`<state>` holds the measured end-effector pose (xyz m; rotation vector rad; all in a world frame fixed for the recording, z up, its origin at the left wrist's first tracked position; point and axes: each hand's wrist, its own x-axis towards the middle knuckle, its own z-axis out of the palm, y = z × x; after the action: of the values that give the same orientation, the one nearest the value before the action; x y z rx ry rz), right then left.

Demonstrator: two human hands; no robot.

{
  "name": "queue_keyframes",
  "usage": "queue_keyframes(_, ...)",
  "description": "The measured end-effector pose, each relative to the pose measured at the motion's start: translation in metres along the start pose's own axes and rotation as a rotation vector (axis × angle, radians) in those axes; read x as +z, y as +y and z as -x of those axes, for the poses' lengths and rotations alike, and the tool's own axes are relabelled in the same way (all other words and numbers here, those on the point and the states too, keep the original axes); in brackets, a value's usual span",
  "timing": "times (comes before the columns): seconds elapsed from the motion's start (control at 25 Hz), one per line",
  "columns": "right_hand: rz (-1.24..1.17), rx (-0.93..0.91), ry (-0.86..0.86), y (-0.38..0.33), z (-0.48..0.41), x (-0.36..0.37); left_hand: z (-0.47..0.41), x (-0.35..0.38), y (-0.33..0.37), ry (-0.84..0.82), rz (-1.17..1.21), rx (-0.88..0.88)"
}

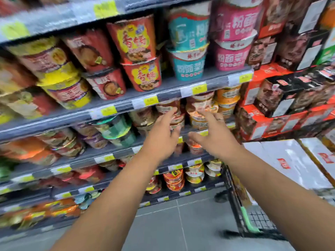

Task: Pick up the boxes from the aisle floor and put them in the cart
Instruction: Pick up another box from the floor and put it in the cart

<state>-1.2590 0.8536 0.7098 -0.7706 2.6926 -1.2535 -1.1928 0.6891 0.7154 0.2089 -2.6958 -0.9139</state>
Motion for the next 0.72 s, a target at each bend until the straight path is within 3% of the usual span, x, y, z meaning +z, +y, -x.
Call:
queue_keyframes(0.32, -0.036, -0.29, -0.35, -0.215, 0.023, 0.204, 0.156, -0.199, -0.153, 0.287, -0.039, -0.304)
queue_keyframes(0.72, -0.103, -0.565, -0.665, -0.384, 0.059, 0.402, 0.315, -0.323, -0.292, 0.612, 0.002, -0.719)
